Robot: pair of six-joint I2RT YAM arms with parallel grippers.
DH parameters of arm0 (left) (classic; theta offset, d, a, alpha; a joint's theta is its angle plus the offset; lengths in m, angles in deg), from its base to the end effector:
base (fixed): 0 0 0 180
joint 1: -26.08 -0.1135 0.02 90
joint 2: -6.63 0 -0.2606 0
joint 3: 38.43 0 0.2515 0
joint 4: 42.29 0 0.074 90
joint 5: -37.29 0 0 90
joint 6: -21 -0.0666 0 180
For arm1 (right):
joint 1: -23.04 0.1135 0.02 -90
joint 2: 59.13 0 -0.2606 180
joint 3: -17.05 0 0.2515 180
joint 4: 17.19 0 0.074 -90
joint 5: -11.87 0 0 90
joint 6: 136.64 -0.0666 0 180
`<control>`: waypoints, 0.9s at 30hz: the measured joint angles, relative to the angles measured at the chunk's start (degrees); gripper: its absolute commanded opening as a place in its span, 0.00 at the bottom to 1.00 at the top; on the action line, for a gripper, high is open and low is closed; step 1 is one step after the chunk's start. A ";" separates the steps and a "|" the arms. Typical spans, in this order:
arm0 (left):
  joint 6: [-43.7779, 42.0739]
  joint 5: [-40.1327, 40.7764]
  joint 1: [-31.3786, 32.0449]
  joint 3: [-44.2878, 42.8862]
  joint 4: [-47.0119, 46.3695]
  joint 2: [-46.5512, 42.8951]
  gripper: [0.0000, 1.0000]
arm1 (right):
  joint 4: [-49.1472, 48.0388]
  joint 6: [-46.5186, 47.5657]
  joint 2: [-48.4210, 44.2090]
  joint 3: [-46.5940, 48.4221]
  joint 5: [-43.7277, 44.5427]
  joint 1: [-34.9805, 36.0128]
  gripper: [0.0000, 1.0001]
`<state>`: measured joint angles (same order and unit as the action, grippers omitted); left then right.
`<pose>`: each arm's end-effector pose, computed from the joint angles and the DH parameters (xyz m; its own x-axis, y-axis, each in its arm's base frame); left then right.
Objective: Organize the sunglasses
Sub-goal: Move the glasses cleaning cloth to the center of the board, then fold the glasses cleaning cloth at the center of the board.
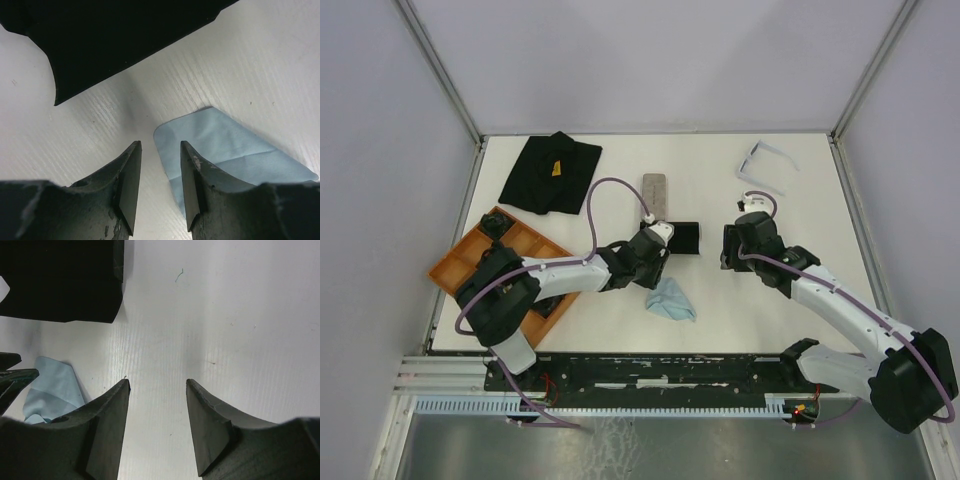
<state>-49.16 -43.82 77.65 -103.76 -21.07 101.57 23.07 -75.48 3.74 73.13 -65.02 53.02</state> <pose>0.2252 -0.2673 0.1405 -0.6954 0.3369 -0.6348 0.5074 0.8557 -0.1017 0.2202 0.1096 0.2141 -0.7256 0.1238 -0.6769 -0.0032 0.9831 0.1832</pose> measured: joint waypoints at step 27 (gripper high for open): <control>-1.86 5.01 3.65 -1.84 1.68 4.15 0.07 | 0.61 0.66 0.35 -0.55 0.50 0.00 0.58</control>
<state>-51.02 -38.82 81.30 -105.59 -19.39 105.72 23.68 -74.82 4.09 72.59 -64.52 53.02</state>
